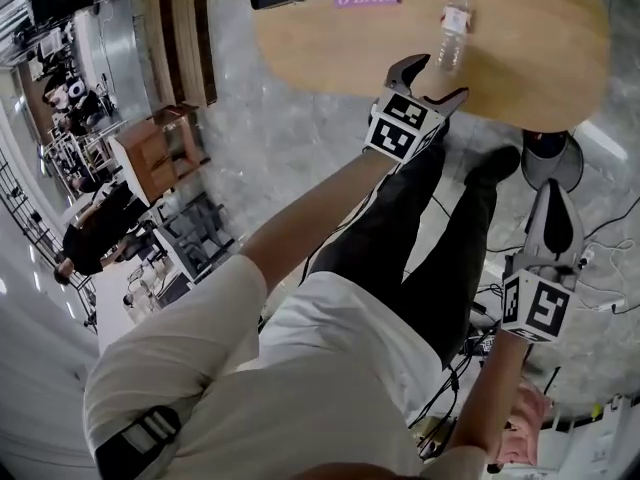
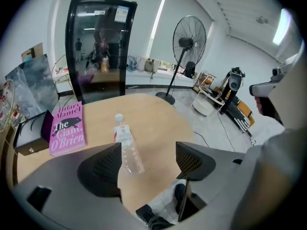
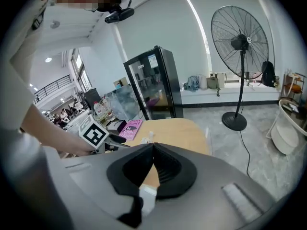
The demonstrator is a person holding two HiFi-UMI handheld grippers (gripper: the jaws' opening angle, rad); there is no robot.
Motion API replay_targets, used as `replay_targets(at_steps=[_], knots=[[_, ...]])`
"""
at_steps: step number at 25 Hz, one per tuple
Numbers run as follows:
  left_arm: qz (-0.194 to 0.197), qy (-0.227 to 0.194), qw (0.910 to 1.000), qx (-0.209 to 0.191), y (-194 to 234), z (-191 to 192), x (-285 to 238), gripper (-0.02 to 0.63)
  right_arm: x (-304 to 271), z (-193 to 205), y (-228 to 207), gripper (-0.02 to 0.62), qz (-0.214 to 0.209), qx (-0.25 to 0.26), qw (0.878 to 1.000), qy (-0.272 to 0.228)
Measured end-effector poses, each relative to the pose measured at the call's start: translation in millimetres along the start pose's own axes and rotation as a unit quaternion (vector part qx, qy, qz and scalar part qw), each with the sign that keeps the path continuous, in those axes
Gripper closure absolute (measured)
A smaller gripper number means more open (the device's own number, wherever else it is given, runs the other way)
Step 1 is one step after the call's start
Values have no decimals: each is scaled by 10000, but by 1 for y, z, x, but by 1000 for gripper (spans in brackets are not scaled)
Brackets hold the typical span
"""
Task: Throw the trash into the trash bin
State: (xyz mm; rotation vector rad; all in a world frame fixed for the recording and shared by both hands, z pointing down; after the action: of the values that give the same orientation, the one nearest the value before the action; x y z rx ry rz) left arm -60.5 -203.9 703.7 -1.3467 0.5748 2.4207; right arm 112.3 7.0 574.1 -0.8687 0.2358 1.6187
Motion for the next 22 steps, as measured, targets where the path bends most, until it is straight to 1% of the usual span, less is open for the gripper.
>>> replay_targets(at_steps=[4, 7, 10, 14, 17, 18, 19, 22], knots=[[-246, 283, 9992, 159, 14, 27, -44, 265, -22, 32, -4, 584, -77, -55, 9999, 97], [-448, 481, 9977, 170, 21, 46, -76, 258, -36, 59, -13, 584, -157, 3, 9997, 163], [-614, 708, 9954, 200, 25, 58, -98, 246, -46, 75, -22, 584, -154, -48, 9997, 208], [-834, 713, 9938, 194, 38, 66, -119, 236, -61, 89, -25, 584, -145, -155, 9995, 223], [-1004, 828, 9912, 258, 39, 70, -127, 240, -67, 100, -26, 584, -162, -205, 9994, 220], [-1065, 821, 9905, 270, 39, 71, -128, 272, -67, 104, -26, 584, -157, -234, 9994, 216], [-1115, 791, 9903, 262, 38, 71, -127, 289, -67, 107, -26, 584, -151, -264, 9993, 215], [-1176, 636, 9909, 160, 36, 69, -122, 305, -66, 112, -26, 584, -128, -337, 9991, 217]])
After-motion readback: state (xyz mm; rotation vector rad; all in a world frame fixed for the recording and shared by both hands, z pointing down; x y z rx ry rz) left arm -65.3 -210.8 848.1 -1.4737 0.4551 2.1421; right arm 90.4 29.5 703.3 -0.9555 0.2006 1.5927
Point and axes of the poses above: the fingertips, and each gripper's own axes: x backward along the fingers, y to its left, z out of its underside, the point moved 8 cm from there along x, backward along the fingers, and after that the axes turned 2 degrees about y, right-handed, at the moved point
